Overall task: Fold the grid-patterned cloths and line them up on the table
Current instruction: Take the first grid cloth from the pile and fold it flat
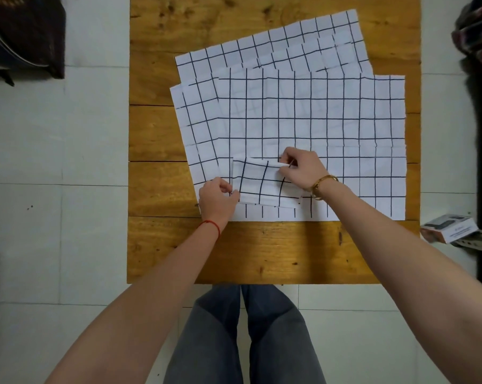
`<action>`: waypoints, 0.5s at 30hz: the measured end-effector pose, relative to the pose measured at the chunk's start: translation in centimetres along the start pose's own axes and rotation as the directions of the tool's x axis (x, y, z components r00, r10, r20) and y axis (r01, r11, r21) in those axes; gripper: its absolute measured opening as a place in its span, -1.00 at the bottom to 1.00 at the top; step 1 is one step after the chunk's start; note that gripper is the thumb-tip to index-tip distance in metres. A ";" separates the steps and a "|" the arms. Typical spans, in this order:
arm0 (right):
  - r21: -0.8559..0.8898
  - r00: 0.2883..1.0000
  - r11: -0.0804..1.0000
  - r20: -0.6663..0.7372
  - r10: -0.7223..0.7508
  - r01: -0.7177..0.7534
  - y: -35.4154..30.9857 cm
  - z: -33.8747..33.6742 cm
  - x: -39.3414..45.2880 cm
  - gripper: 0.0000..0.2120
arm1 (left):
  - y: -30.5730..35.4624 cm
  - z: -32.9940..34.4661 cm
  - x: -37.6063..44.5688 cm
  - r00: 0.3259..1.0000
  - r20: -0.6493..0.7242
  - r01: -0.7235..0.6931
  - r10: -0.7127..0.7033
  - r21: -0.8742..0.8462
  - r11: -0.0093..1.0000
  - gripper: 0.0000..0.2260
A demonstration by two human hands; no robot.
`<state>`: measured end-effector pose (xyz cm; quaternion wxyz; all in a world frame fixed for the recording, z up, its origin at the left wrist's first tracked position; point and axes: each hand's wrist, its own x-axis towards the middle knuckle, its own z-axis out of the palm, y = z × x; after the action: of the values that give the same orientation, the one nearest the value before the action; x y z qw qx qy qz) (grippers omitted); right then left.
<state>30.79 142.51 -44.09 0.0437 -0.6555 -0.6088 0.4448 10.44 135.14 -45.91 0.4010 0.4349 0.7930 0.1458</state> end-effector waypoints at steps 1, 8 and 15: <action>0.054 1.000 0.998 0.010 0.013 -0.013 -0.1 -0.3 -0.2 -0.96 | 0.1 -0.4 -0.1 1.000 0.008 0.015 -0.015 -0.072 0.997 -0.90; 0.380 0.987 0.910 0.051 0.155 -0.163 -0.9 0.0 -2.2 -0.88 | 1.3 -3.3 -0.1 0.917 0.341 0.398 -0.207 -0.748 0.531 -0.77; 0.689 0.964 0.693 0.034 0.263 -0.213 -3.7 2.5 -5.2 -0.91 | 2.9 -4.5 -1.8 0.912 0.365 0.404 -0.187 -0.715 0.571 -0.81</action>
<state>27.09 137.89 -40.57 0.2456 -0.6803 -0.3089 0.6177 9.24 135.90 -40.46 0.6635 0.0934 0.6558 0.3479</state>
